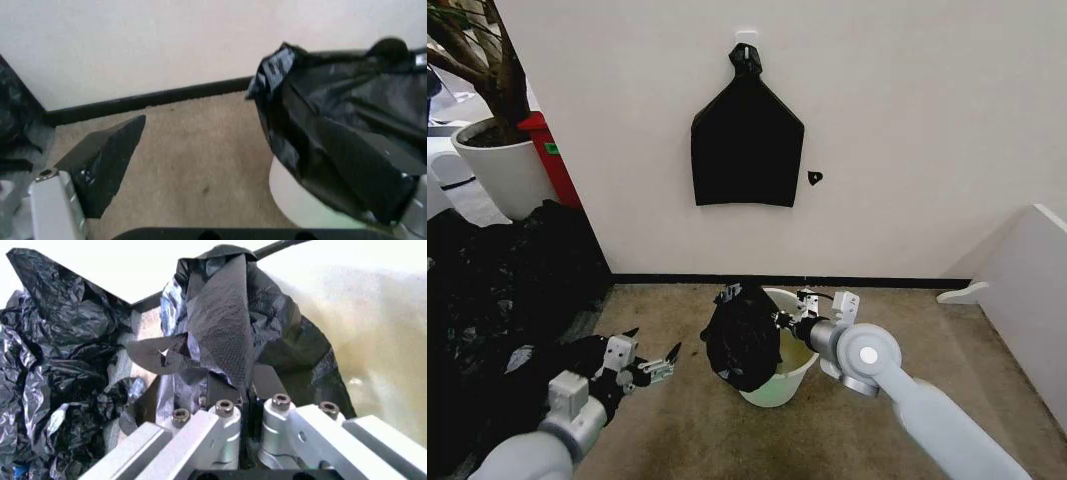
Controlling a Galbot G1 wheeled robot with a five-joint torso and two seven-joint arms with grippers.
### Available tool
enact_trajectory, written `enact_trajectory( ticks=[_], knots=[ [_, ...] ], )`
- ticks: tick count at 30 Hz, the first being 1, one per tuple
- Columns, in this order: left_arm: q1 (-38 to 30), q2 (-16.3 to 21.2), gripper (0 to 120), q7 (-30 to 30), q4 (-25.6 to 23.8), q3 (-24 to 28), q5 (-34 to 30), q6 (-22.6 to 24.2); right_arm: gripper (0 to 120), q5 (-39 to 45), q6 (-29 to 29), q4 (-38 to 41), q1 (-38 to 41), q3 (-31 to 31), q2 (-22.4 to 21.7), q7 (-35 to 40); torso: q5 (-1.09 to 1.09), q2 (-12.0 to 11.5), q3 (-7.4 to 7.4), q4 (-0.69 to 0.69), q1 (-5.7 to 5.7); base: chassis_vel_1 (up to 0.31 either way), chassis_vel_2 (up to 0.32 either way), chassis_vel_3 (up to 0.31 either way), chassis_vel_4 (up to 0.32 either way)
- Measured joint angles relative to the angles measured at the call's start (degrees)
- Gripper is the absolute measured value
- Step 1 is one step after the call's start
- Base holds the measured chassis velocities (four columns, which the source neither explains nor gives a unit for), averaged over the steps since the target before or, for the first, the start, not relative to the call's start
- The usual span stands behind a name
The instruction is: Place the garbage bag over the trash bin.
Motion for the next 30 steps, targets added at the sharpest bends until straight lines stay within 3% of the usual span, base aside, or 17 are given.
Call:
enact_trajectory(
  ticks=[3, 6, 12, 17, 24, 30],
  knots=[
    [-3.72, -0.60, 100, -0.20, 1.13, 2.22, -1.37, 0.39, 0, -0.52, -0.04, -0.17, 0.20, -0.02, 0.16, -0.07, 0.03, 0.00, 0.00, 0.02, 0.00, 0.000, 0.000, 0.000, 0.000],
    [-12.26, -3.18, 100, -0.82, 4.47, 9.04, -3.66, 1.00, 0, -1.20, -0.18, -0.18, 0.25, -0.01, -0.27, -0.29, 0.01, 0.00, 0.00, 0.01, 0.00, 0.000, 0.000, 0.000, 0.000],
    [-22.24, -7.74, 100, -2.25, 9.77, 20.01, -5.21, 1.94, 0, -1.62, -0.21, -0.13, 0.05, 0.31, -1.00, -0.46, -0.01, 0.00, 0.00, 0.00, 0.00, 0.000, 0.000, 0.000, 0.000],
    [-30.04, -11.28, 100, -5.23, 12.67, 26.43, -6.64, 4.42, 0, -1.49, -0.13, 0.31, -0.22, 0.72, -1.19, -0.36, 0.01, 0.00, 0.00, 0.00, 0.00, 0.000, 0.000, 0.000, 0.000],
    [-34.16, -14.08, 100, -10.95, 13.93, 29.51, -10.89, 10.60, 0, -1.49, -0.10, 0.55, -0.84, 0.89, -0.78, -0.26, 0.01, 0.00, 0.00, 0.00, 0.00, 0.000, 0.000, 0.000, 0.000],
    [-34.82, -15.03, 100, -12.22, 14.74, 30.15, -11.91, 12.50, 0, -1.47, -0.14, 0.64, -0.99, 0.79, -0.39, -0.24, 0.01, 0.00, 0.00, 0.01, 0.00, 0.000, 0.000, 0.000, 0.000]
  ],
)
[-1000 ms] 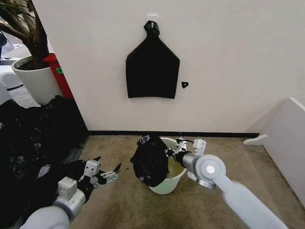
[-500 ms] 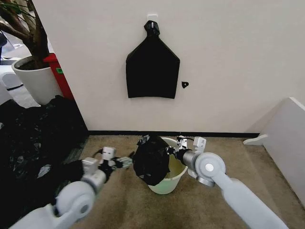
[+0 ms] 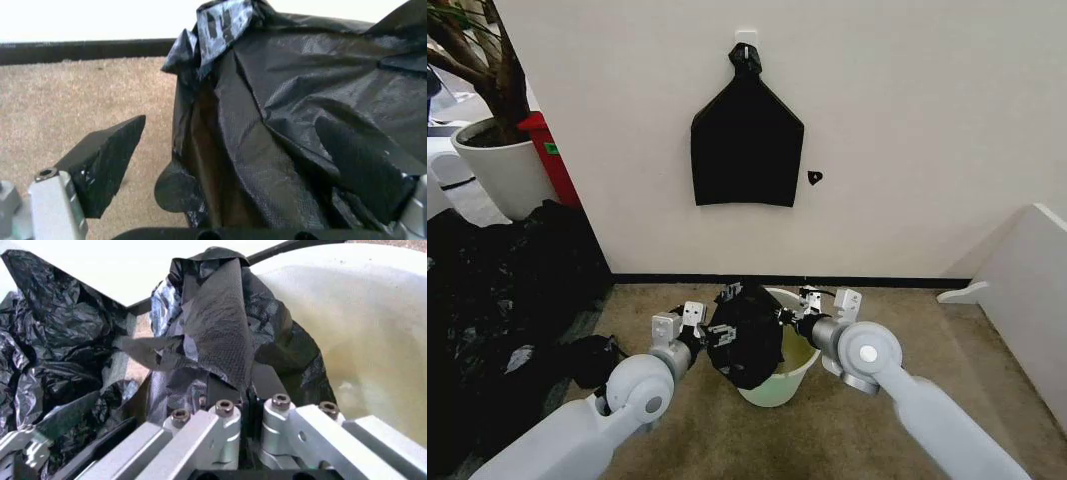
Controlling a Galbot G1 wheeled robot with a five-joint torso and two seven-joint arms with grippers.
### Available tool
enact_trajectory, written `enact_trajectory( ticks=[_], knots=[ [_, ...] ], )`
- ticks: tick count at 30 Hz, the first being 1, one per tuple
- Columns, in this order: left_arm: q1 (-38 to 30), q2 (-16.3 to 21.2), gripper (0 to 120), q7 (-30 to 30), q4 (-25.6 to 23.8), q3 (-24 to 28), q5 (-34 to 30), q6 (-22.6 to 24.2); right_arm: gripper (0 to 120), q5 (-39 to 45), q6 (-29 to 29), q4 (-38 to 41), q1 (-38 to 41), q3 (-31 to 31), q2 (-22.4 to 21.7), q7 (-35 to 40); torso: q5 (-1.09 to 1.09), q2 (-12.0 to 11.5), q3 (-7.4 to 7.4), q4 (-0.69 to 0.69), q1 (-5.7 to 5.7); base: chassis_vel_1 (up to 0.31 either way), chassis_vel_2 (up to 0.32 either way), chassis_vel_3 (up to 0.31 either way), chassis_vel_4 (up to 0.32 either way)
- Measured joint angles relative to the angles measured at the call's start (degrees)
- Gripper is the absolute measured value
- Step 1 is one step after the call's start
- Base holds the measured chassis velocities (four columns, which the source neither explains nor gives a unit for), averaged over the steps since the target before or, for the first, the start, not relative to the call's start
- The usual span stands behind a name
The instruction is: Place the garbage bag over the trash bin.
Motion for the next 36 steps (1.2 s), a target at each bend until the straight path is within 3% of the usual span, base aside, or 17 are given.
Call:
enact_trajectory(
  ticks=[17, 36],
  knots=[
    [-5.58, -6.62, 100, -6.66, 5.37, 5.15, -3.92, 3.98, 0, 1.30, -0.21, 0.80, -0.40, 0.80, -0.67, 0.54, 0.01, 0.00, -0.01, -0.01, 0.00, 0.000, 0.000, 0.000, 0.000],
    [-7.35, -10.53, 100, -12.59, 8.88, 6.27, -7.96, 7.01, 0, 1.71, -0.31, 0.96, -1.18, 1.44, -0.94, 1.00, 0.00, 0.00, -0.01, -0.01, 0.00, 0.000, 0.000, 0.000, 0.000]
  ],
)
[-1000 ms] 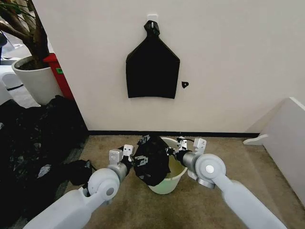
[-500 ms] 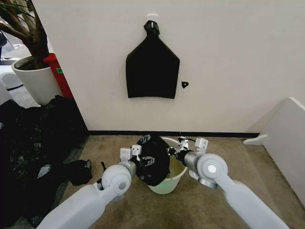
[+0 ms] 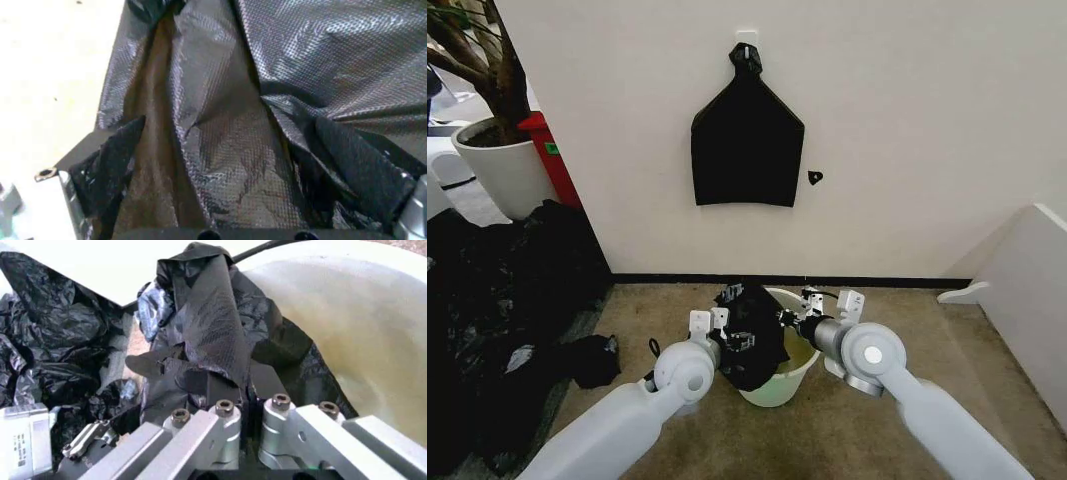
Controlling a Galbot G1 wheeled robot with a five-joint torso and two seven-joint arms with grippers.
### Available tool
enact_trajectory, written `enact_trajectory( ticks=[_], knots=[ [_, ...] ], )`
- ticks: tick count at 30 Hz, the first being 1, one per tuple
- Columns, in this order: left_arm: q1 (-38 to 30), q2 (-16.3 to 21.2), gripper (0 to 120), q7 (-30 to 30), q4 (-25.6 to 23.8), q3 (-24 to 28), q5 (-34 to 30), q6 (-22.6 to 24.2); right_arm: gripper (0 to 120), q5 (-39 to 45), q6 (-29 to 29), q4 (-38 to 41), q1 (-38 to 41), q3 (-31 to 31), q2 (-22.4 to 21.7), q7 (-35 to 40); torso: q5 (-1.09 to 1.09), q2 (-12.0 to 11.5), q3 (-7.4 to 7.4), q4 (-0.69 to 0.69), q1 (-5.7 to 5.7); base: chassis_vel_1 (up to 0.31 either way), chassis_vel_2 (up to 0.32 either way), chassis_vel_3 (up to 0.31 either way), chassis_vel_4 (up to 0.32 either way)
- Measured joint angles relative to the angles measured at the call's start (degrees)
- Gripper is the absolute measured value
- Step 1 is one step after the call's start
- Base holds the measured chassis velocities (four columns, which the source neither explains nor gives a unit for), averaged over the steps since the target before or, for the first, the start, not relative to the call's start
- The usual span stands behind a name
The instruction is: Place the garbage bag over the trash bin.
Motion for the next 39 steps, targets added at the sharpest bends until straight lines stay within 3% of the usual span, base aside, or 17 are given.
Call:
enact_trajectory(
  ticks=[12, 19, 30, 32, 39],
  knots=[
    [-0.99, -2.07, 100, -1.40, 2.55, 0.48, -0.27, 0.54, 0, 0.40, 0.03, 0.29, -0.16, 0.18, -0.40, 0.27, 0.00, 0.00, 0.00, 0.00, 0.00, 0.000, 0.000, 0.000, 0.000],
    [-2.22, -3.92, 91, -5.04, 3.67, 1.24, -3.14, 1.78, 0, 0.52, 0.07, 0.36, -0.45, 0.34, -0.48, 0.46, 0.00, 0.00, 0.00, 0.00, 0.00, 0.000, 0.000, 0.000, 0.000],
    [-3.59, -5.58, 48, -10.20, 4.52, 2.00, -5.57, 3.00, 0, 0.55, 0.12, 0.18, -0.72, 0.65, -0.59, 0.41, 0.00, 0.00, 0.00, 0.00, 0.00, 0.000, 0.000, 0.000, 0.000],
    [-3.59, -5.58, 45, -10.45, 4.53, 2.00, -5.66, 3.02, 0, 0.55, 0.12, 0.13, -0.72, 0.68, -0.58, 0.41, 0.00, 0.00, 0.00, 0.01, -0.01, 0.000, 0.000, 0.000, 0.000],
    [-3.18, -5.48, 16, -11.09, 4.58, 1.88, -5.71, 3.02, 0, 0.49, 0.43, 0.52, -1.25, 1.28, -0.90, 0.60, 0.00, 0.00, 0.00, 0.01, -0.01, 0.000, 0.000, 0.000, 0.000]
  ],
)
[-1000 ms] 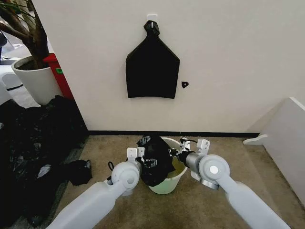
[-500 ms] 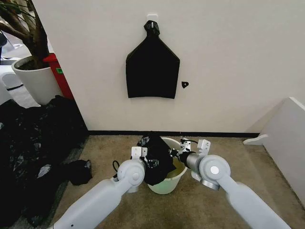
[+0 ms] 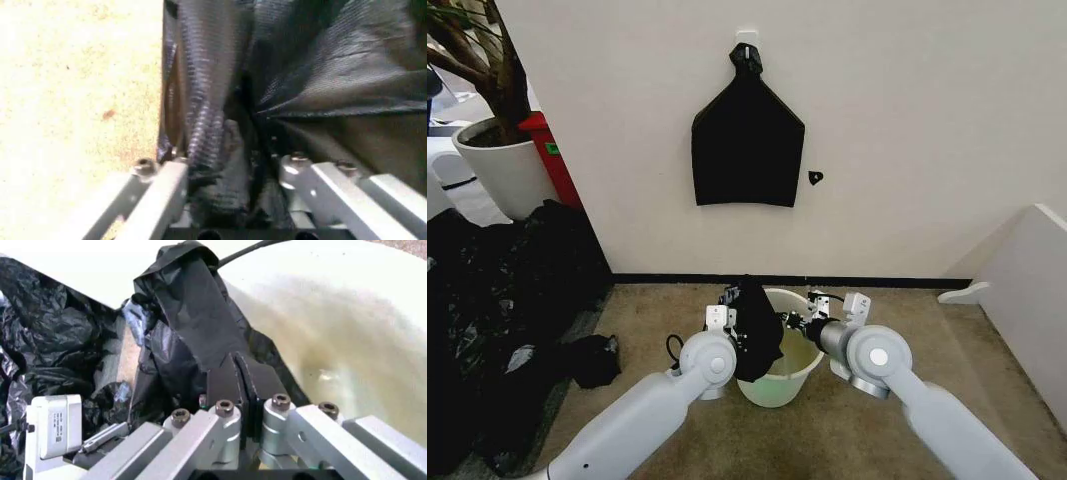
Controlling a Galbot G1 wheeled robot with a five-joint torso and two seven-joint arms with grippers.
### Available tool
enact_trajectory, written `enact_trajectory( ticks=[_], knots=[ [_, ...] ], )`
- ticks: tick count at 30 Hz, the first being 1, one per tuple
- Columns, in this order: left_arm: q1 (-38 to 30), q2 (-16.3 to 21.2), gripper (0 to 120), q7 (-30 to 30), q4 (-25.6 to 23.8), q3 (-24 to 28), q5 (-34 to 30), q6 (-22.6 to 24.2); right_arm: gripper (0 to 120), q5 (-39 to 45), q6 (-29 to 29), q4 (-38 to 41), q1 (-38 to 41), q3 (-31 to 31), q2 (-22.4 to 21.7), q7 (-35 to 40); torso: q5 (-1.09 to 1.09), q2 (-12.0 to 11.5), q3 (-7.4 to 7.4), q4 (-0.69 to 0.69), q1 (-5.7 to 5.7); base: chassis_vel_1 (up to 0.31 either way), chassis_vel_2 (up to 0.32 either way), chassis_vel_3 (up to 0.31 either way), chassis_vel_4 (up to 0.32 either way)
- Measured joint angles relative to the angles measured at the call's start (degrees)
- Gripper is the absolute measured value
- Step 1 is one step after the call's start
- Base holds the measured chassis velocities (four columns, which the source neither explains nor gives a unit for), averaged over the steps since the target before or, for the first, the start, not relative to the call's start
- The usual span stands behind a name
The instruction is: Place the garbage bag over the trash bin.
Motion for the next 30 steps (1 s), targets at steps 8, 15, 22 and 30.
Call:
enact_trajectory(
  ticks=[8, 15, 22, 30],
  knots=[
    [0.15, -0.26, 0, 0.73, -0.16, 0.00, 0.09, -0.25, 1, -4.61, -0.21, 0.58, -1.41, 0.98, -1.10, -4.70, 0.00, 0.00, 0.00, -0.03, 0.00, 0.000, 0.000, 0.000, 0.000],
    [0.59, 0.14, 0, 1.15, -0.24, -0.20, 0.42, -0.54, 26, -11.74, -0.79, -4.69, -2.46, 1.64, -3.66, -19.66, 0.01, 0.00, 0.00, -0.02, 0.00, 0.000, 0.000, 0.000, 0.000],
    [0.65, -0.32, 0, 1.24, 0.16, -0.21, 0.85, -0.91, 51, -9.57, -3.00, -6.31, -2.50, 1.07, -3.38, -22.16, 0.00, 0.00, 0.00, -0.02, 0.00, 0.000, 0.000, 0.000, 0.000],
    [1.09, -0.04, 0, 1.25, -0.25, -0.20, 0.93, -1.09, 81, -7.36, -5.12, -9.99, -0.31, -0.20, -1.22, -21.59, -0.01, 0.00, 0.00, -0.01, 0.00, 0.000, 0.000, 0.000, 0.000]
  ],
)
